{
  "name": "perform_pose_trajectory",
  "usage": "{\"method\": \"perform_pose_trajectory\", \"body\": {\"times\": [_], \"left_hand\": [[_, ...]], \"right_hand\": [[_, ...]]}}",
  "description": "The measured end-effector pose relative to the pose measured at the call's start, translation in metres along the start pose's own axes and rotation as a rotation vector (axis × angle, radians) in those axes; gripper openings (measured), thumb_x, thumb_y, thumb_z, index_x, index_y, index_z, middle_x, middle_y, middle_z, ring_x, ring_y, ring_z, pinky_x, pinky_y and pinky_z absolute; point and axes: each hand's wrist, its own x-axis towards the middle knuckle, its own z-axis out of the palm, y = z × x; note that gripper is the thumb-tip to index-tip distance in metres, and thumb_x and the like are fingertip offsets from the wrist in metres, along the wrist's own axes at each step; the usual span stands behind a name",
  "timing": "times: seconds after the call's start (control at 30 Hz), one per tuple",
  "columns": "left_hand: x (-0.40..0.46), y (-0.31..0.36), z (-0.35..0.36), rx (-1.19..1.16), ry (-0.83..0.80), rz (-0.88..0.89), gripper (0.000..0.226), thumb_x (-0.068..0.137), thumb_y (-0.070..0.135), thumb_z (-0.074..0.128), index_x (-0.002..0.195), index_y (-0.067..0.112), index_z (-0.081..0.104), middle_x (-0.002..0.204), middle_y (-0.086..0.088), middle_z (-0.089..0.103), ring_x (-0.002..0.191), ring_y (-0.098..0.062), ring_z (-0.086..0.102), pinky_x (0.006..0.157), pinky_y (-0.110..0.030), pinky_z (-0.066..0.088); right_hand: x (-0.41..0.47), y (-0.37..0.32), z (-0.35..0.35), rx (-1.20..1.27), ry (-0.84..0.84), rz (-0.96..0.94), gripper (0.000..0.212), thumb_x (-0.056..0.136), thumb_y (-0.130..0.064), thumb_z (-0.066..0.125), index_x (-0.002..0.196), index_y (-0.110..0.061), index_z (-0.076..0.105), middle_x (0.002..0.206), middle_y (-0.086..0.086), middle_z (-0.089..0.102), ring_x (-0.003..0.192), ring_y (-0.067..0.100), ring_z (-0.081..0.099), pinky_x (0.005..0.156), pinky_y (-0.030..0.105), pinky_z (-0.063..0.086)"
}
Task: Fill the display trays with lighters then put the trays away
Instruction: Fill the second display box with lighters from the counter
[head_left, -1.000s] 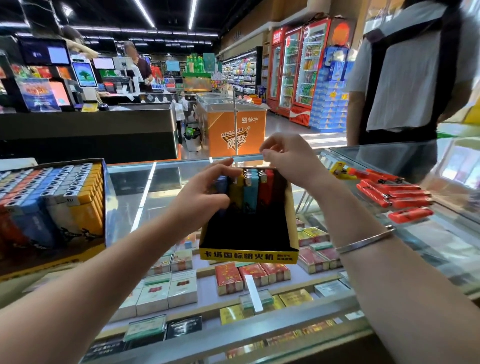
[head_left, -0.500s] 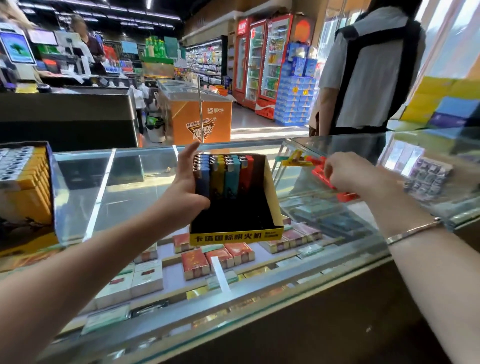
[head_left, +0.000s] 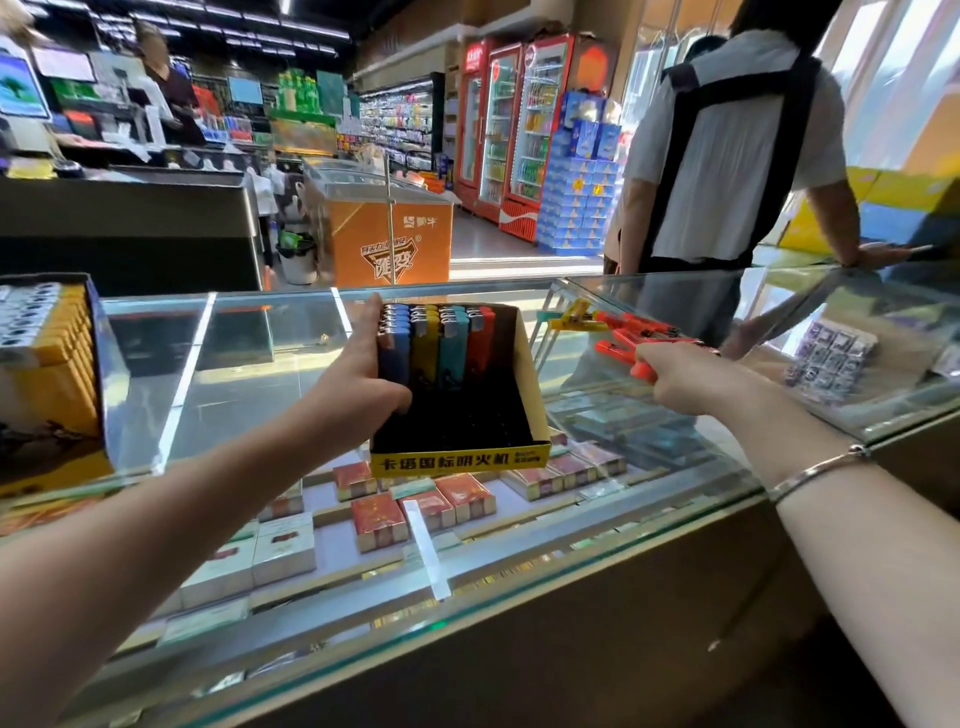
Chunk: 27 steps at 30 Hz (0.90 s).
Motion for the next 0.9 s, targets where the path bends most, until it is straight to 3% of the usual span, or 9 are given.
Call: {"method": "perform_pose_trajectory", "body": {"times": [0.07,0.13,0.2,0.33,0.47,0.57,0.73,0.83,0.9], "left_hand": [[0.0,0.0,0.0,-0.008,-0.003,0.001,0.099,0.077,-0.021,0.046,0.145,0.038,0.005,0.146,-0.017,0.023,0.117,-0.029,0.045,0.068,-0.024,0.05],[0.0,0.0,-0.001,0.005,-0.004,0.009,0.099,0.077,-0.021,0.046,0.145,0.039,0.005,0.144,-0.017,0.025,0.114,-0.029,0.047,0.072,-0.026,0.05],[0.0,0.0,-0.001,0.027,-0.006,0.016,0.098,0.078,-0.02,0.046,0.144,0.039,0.004,0.142,-0.018,0.027,0.113,-0.029,0.048,0.076,-0.03,0.05],[-0.001,0.0,-0.001,0.055,-0.01,0.023,0.096,0.08,-0.018,0.046,0.145,0.038,0.004,0.138,-0.014,0.03,0.111,-0.027,0.049,0.077,-0.029,0.05],[-0.001,0.002,-0.001,0.059,-0.005,0.025,0.095,0.08,-0.018,0.046,0.145,0.037,0.005,0.127,-0.007,0.033,0.108,-0.024,0.05,0.078,-0.03,0.05],[-0.002,0.003,-0.001,0.043,-0.012,0.017,0.095,0.08,-0.018,0.046,0.145,0.037,0.005,0.126,-0.006,0.032,0.112,-0.027,0.048,0.086,-0.038,0.049],[-0.002,0.003,-0.002,0.079,-0.015,0.031,0.095,0.079,-0.019,0.046,0.145,0.036,0.004,0.133,-0.008,0.03,0.116,-0.028,0.046,0.09,-0.039,0.047],[0.0,0.002,-0.003,0.079,-0.002,0.044,0.096,0.076,-0.022,0.043,0.144,0.036,0.009,0.138,-0.009,0.029,0.119,-0.029,0.044,0.097,-0.043,0.044],[0.001,0.002,-0.003,0.072,0.004,0.057,0.095,0.074,-0.025,0.04,0.142,0.036,0.014,0.127,-0.004,0.036,0.111,-0.023,0.048,0.093,-0.04,0.046]], "right_hand": [[0.0,0.002,0.002,0.02,0.184,0.048,0.013,0.084,-0.004,0.046,0.085,-0.017,0.049,0.095,0.009,0.052,0.088,0.029,0.052,0.071,0.035,0.039],[0.0,0.01,0.003,-0.036,0.355,0.102,0.024,0.082,-0.003,0.047,0.104,-0.011,0.053,0.102,0.015,0.051,0.1,0.035,0.05,0.078,0.04,0.041],[0.002,0.018,0.005,-0.086,0.347,0.158,0.032,0.083,-0.002,0.045,0.114,-0.009,0.053,0.109,0.016,0.048,0.106,0.036,0.046,0.083,0.043,0.04],[0.006,0.025,0.012,-0.106,0.197,0.175,0.033,0.084,0.0,0.041,0.115,-0.007,0.049,0.116,0.015,0.049,0.112,0.034,0.042,0.09,0.044,0.042],[0.012,0.026,0.006,-0.172,0.153,0.097,0.027,0.084,-0.002,0.042,0.107,-0.008,0.055,0.101,0.01,0.049,0.097,0.029,0.048,0.075,0.035,0.04],[0.015,0.022,-0.002,-0.12,0.078,0.101,0.013,0.084,-0.009,0.05,0.092,-0.01,0.06,0.086,0.006,0.057,0.077,0.024,0.055,0.067,0.031,0.043],[0.019,0.015,-0.005,0.015,0.03,0.17,0.005,0.079,-0.017,0.058,0.077,-0.012,0.057,0.076,0.008,0.058,0.067,0.02,0.055,0.052,0.028,0.038],[0.023,0.014,0.001,0.168,0.129,0.257,0.008,0.079,-0.018,0.057,0.082,-0.011,0.057,0.073,0.008,0.056,0.065,0.023,0.054,0.056,0.028,0.04],[0.028,0.013,0.004,0.308,0.264,0.291,0.01,0.081,-0.019,0.057,0.088,-0.012,0.058,0.071,0.005,0.055,0.065,0.024,0.053,0.062,0.03,0.042]]}}
